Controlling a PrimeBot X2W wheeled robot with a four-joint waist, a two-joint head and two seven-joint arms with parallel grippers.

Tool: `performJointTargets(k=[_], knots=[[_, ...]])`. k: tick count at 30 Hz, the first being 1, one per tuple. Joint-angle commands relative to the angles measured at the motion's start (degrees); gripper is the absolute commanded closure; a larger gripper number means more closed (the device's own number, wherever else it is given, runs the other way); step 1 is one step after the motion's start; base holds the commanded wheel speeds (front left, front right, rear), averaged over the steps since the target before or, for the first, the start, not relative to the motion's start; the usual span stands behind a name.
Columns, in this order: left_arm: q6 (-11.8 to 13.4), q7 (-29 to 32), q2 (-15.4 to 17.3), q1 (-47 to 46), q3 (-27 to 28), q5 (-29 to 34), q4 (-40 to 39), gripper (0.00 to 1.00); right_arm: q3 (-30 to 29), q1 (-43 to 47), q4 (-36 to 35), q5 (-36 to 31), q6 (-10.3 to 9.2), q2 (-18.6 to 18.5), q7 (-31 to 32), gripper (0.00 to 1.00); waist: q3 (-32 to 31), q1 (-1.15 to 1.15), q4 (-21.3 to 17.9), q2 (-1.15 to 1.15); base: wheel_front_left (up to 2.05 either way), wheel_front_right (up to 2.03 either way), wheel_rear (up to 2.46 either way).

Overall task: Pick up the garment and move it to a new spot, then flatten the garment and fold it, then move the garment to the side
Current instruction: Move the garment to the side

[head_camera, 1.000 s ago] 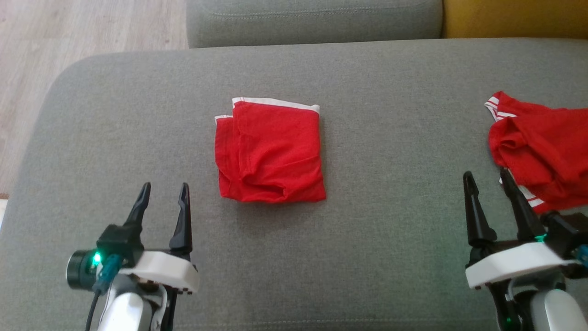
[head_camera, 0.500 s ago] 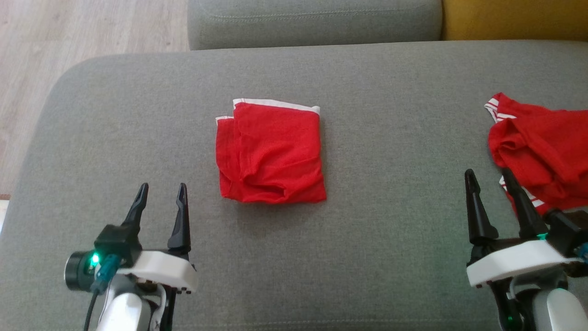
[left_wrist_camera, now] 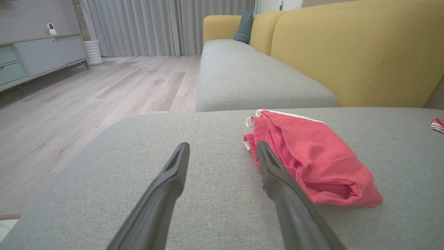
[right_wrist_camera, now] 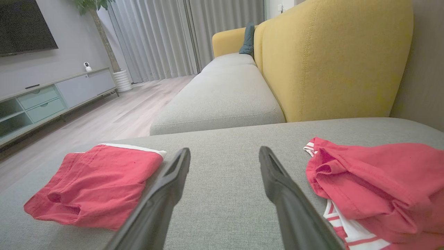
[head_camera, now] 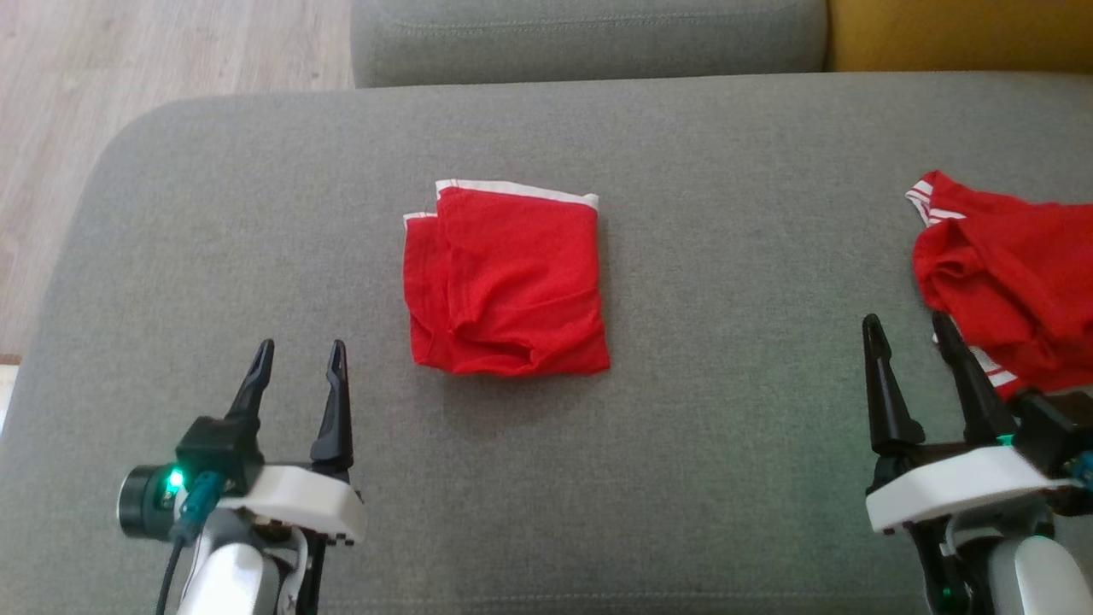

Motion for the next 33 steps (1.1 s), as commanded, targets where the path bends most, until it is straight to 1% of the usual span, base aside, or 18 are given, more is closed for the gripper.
performJointTargets(k=[1,3,6,12,16,22,26,28,32,33], knots=[[0.5,-0.2,1.1,-2.8,1.6,-0.3,-2.2,0.0,1.0,-1.2,-2.2,-0.6,-0.05,-0.3,0.2,0.0,0.7,0.0,0.4,0.0,0.0,0.0,0.0],[0.5,-0.2,1.1,-3.2,1.5,-0.3,-2.4,0.0,1.1,-1.5,-2.2,-0.7,-0.05,-0.4,0.3,0.0,1.2,0.0,0.7,0.0,0.0,0.0,0.0],[0.5,-0.4,0.8,-4.7,1.0,-0.1,-3.0,0.0,1.1,-2.9,-1.6,-1.0,-0.05,-1.1,0.5,0.0,2.8,0.0,2.3,0.0,0.0,0.0,0.0],[0.2,-0.9,-0.7,-8.4,-0.1,0.1,-3.9,0.0,2.6,-8.6,2.6,-1.3,-0.05,-3.3,1.3,0.0,6.4,0.0,6.9,0.0,0.0,0.0,0.0],[0.0,-1.2,-2.0,-10.5,-0.8,0.2,-4.0,0.0,5.0,-13.7,8.1,-1.2,-0.05,-4.0,1.4,0.0,8.8,0.0,9.9,0.0,0.0,0.0,0.0],[-0.1,-1.3,-3.3,-12.5,-1.2,0.6,-5.2,0.0,10.5,-22.4,18.4,-0.5,-0.05,-2.7,0.5,0.0,11.5,0.0,13.1,0.0,0.0,0.0,0.0],[-0.3,-1.3,-3.9,-12.7,-1.1,1.0,-5.7,0.0,13.1,-27.0,26.7,0.5,-0.05,-1.4,0.3,0.0,12.1,0.0,14.3,0.0,0.0,0.0,0.0],[-0.4,-1.3,-4.1,-12.7,-1.1,1.1,-5.9,0.0,13.4,-28.6,30.9,0.2,-0.05,-1.0,1.8,0.0,12.2,0.0,14.6,0.0,0.0,0.0,0.0],[-0.5,-1.3,-4.4,-12.4,-0.8,1.4,-6.0,0.0,13.8,-30.8,36.7,0.3,-0.05,-0.3,4.9,0.0,12.2,0.0,14.7,0.0,0.0,0.0,0.0],[-0.5,-1.4,-4.5,-12.3,-0.7,1.4,-6.0,0.0,13.8,-31.1,37.9,0.3,-0.05,-0.2,6.0,0.13,12.1,0.0,14.6,0.0,0.0,0.0,0.0]])
